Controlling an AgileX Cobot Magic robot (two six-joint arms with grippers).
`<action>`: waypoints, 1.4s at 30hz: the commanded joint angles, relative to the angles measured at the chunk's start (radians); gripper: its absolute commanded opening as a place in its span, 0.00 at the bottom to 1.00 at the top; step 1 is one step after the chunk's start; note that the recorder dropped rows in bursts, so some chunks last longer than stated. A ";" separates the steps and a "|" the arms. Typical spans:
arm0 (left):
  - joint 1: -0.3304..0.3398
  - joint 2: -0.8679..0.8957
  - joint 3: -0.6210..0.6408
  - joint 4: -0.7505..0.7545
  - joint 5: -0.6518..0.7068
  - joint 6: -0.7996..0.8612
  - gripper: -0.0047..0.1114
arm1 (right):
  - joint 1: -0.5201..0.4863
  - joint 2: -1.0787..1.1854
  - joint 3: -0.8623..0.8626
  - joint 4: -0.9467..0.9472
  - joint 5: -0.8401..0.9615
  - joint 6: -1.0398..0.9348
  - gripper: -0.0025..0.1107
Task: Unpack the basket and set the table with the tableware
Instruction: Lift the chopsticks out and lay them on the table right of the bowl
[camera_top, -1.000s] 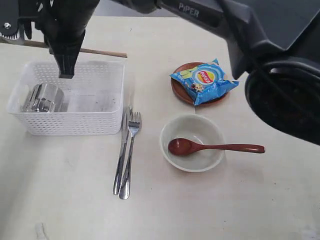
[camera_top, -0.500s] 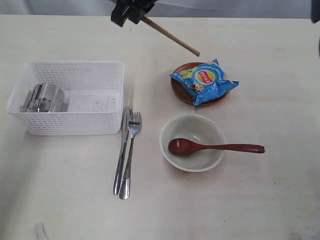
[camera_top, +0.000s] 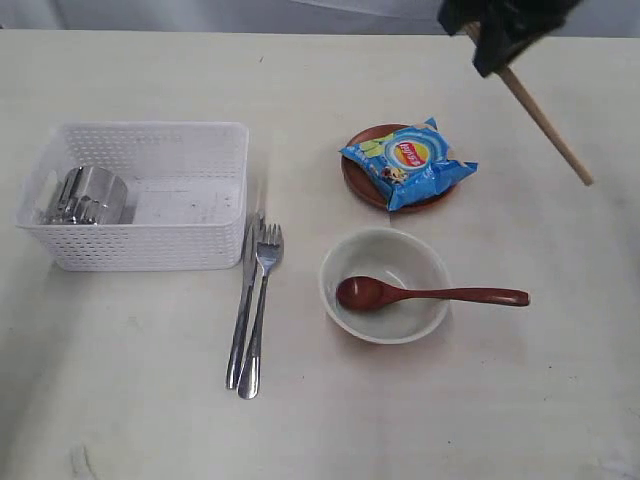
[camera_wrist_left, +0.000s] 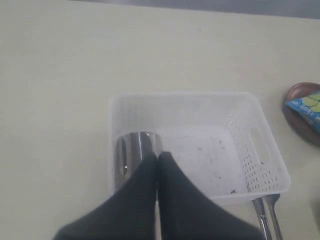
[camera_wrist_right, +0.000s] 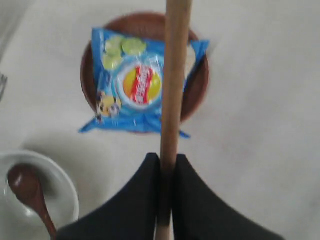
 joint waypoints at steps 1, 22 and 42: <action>-0.001 -0.002 0.008 -0.018 -0.014 0.001 0.04 | -0.108 -0.101 0.212 0.022 -0.028 0.003 0.02; -0.001 -0.002 0.041 -0.040 -0.036 0.001 0.04 | -0.201 -0.134 0.717 0.135 -0.495 0.024 0.02; -0.001 -0.002 0.041 -0.040 -0.042 0.001 0.04 | -0.206 -0.042 0.614 0.129 -0.362 0.046 0.41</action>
